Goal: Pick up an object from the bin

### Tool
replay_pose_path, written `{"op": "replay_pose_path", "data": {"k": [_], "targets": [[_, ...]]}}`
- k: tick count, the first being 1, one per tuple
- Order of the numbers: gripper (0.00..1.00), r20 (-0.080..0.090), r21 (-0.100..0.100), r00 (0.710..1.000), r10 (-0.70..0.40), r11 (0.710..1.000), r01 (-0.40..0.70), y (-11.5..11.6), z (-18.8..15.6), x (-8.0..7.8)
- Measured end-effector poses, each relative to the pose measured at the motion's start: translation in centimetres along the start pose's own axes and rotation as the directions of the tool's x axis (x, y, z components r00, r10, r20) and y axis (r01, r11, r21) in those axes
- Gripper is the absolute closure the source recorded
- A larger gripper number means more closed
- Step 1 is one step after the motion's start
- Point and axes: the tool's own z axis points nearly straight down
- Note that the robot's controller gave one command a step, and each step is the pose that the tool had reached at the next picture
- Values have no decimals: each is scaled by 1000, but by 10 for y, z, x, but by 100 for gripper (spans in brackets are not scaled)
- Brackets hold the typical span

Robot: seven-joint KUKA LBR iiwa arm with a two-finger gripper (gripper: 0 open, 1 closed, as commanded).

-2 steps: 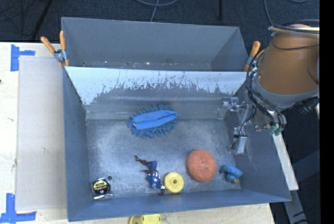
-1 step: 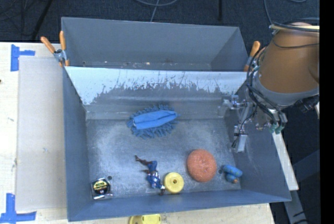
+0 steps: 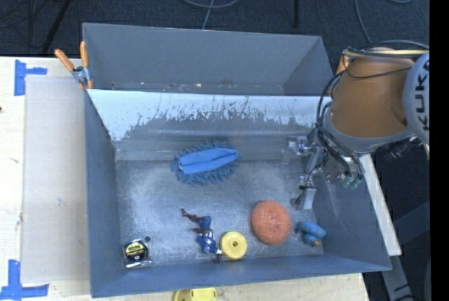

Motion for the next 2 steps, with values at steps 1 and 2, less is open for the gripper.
{"op": "replay_pose_path", "data": {"k": [1,2], "targets": [[0,-3,-1,1000,6,1000,-6,3,16,1],[0,-12,-3,977,-211,977,211,8,-2,18]]}}
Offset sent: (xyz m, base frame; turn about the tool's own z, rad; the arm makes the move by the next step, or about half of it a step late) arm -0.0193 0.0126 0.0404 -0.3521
